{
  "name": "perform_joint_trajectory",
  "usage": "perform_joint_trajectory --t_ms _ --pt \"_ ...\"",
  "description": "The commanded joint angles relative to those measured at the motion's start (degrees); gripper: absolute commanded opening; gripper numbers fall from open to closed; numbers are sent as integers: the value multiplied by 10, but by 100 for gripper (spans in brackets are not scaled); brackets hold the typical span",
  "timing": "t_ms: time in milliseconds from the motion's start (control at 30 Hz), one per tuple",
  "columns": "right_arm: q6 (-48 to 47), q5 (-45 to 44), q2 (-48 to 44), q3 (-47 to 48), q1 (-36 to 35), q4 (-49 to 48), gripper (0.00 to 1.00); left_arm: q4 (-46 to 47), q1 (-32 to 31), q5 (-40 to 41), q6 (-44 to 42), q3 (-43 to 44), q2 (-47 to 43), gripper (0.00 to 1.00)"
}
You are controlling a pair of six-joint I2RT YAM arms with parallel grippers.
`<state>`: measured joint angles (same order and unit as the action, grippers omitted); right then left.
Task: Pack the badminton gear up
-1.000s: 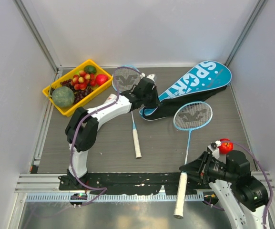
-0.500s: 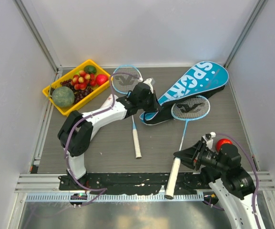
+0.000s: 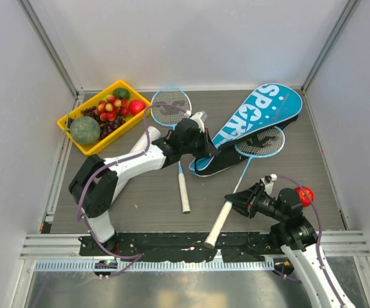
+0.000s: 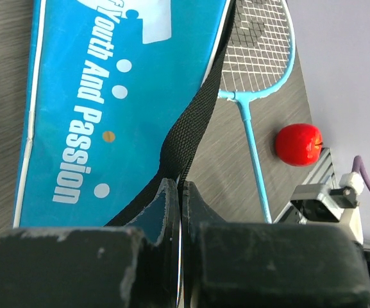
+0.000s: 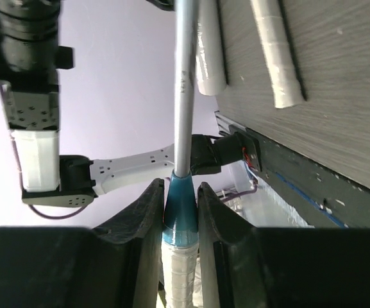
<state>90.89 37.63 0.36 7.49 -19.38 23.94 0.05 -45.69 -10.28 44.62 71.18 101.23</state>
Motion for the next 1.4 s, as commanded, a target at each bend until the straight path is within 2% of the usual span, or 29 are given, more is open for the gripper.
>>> perform_joint_trajectory --t_ms 0,167,367,467,567,633,1033,1233,1367 --pt "-9 2 -11 -18 0 -146 5 59 -2 -29 5 -27 -43 0" --pt "-20 -24 47 -27 0 -209 5 62 -2 -62 -22 -46 -55 0" --pt "-57 -32 168 -42 1 -302 6 70 -2 -74 -45 -77 -74 0" --pt "-104 -55 214 -13 3 -288 5 57 -2 -84 -60 -85 -80 0" --pt "-191 -98 243 31 6 -216 5 39 -2 -92 -82 -90 -86 0" --pt "-207 -117 268 50 8 -200 6 31 -2 -94 -93 -92 -89 0" --pt "-186 -123 451 91 41 -332 5 35 -2 -119 -122 -111 -97 0" --pt "-178 -155 495 89 73 -397 5 56 -2 -125 -114 -143 -111 0" --pt "-201 -184 532 111 87 -399 5 56 -2 -125 -116 -153 -124 0"
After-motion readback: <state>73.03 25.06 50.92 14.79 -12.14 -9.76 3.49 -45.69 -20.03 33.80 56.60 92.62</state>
